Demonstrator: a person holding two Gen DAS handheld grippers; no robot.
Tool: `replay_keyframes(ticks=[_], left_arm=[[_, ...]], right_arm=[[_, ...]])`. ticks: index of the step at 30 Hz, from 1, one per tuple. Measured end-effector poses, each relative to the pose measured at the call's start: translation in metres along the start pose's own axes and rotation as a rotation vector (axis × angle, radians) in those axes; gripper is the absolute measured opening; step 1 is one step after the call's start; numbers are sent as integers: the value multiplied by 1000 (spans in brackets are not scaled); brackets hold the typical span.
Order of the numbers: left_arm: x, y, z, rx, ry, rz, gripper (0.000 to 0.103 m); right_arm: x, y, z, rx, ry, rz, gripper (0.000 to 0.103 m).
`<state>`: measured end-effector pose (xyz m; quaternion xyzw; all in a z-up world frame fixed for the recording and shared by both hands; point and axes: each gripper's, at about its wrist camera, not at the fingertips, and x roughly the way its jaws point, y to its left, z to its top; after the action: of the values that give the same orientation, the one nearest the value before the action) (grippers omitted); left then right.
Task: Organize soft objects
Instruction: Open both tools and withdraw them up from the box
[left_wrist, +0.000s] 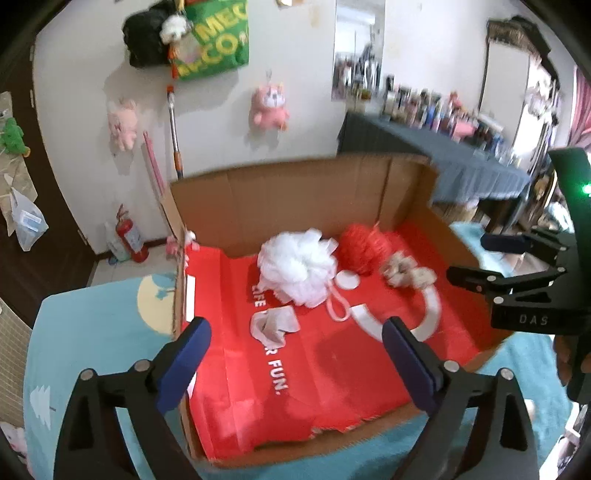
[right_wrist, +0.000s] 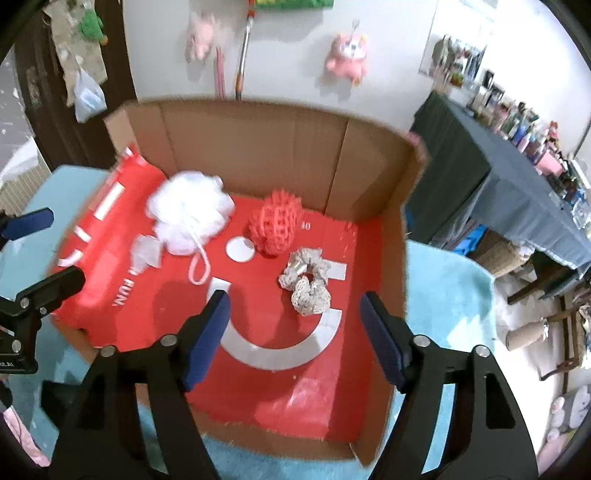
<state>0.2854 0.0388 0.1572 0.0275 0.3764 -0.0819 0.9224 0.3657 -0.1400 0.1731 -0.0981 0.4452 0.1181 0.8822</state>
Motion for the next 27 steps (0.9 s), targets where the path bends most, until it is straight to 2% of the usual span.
replay_keyframes(ticks=[2,6,11,13,17,19,22,27], left_arm=[[-22,-4,-4,-7,-49,2,100],[-62,-18,-16,2,-154,15,102],[-107,-27,-39,-16,-242,-28,103],[-123,-30,-51,-28,-284,-22,103],[-146,-38,-75,-24,-343,-17,103],[-156,-42,-90,-33,-372,-15,103],[-171,-53,-113,-16,-416,8,103],[-184,-65,-148,-19,-454,-2,103]], right_arm=[[-21,-2,-4,15,-39,21,74],[-69,3,-19,16,-148,14,84],[-122,5,-52,21,-264,14,85],[-138,8,-67,21,-304,11,85],[-171,16,-103,24,-390,-10,85],[-185,20,-122,24,-430,-6,91],[-203,25,-151,41,-482,-1,93],[-214,38,-193,55,-530,-1,96]])
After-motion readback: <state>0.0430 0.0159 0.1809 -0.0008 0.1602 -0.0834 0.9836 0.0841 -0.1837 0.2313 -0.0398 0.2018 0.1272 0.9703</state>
